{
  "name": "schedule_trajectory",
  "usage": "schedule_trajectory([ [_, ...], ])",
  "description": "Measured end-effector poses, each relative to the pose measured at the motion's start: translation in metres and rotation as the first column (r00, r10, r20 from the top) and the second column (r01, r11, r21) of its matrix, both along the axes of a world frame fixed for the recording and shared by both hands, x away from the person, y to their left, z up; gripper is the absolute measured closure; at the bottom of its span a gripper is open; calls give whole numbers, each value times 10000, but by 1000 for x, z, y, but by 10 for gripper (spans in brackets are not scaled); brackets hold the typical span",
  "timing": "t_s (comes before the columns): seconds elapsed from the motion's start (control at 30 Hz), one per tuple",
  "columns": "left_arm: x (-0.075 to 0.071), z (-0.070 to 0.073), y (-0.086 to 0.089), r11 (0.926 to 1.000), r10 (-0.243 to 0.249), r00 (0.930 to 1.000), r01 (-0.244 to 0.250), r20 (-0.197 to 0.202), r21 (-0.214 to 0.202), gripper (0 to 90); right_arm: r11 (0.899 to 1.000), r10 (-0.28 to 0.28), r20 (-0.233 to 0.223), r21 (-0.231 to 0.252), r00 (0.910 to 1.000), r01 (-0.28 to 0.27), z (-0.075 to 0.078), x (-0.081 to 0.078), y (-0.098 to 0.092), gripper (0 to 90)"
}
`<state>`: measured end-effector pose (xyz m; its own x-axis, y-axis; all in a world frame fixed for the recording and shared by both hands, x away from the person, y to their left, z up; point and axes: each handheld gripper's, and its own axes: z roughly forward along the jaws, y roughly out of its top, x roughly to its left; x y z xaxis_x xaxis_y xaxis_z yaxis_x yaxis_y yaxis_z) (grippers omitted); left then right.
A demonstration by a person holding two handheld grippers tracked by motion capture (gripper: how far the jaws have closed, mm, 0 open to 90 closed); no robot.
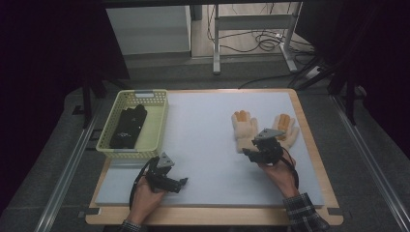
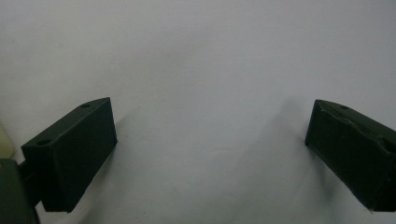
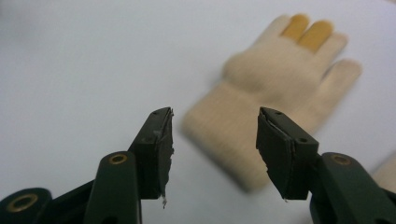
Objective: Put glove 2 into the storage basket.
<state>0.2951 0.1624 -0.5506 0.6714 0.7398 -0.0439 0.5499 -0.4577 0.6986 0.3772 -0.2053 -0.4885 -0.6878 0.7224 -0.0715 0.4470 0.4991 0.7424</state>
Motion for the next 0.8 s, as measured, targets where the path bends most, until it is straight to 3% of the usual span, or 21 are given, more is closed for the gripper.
schedule_trajectory([
  [0.13,0,0,0,10000,2,10000,-2,3,-1,20,9996,-200,147,-179,9997,202,4,25,0,446],
  [0.23,0,0,0,10000,3,10000,-3,5,-8,20,9993,-302,115,-197,9995,304,0,45,0,360],
  [0.37,0,0,0,10000,5,10000,-5,8,-12,21,9993,-302,45,-227,9995,303,-10,68,3,265],
  [0.53,0,0,0,10000,16,10000,-16,12,-36,21,9981,-148,-325,-610,9994,128,-27,86,8,244],
  [0.57,0,0,0,10000,17,10000,-17,12,-38,21,9986,-156,-426,-514,9990,134,-29,88,9,251],
  [0.67,0,0,0,10000,10,10000,-10,9,-25,21,10000,-83,-937,17,9956,85,-33,92,8,405],
  [0.8,0,0,0,10000,5,10000,-5,8,-12,21,9988,-485,-1094,14,9928,489,-31,88,11,549],
])
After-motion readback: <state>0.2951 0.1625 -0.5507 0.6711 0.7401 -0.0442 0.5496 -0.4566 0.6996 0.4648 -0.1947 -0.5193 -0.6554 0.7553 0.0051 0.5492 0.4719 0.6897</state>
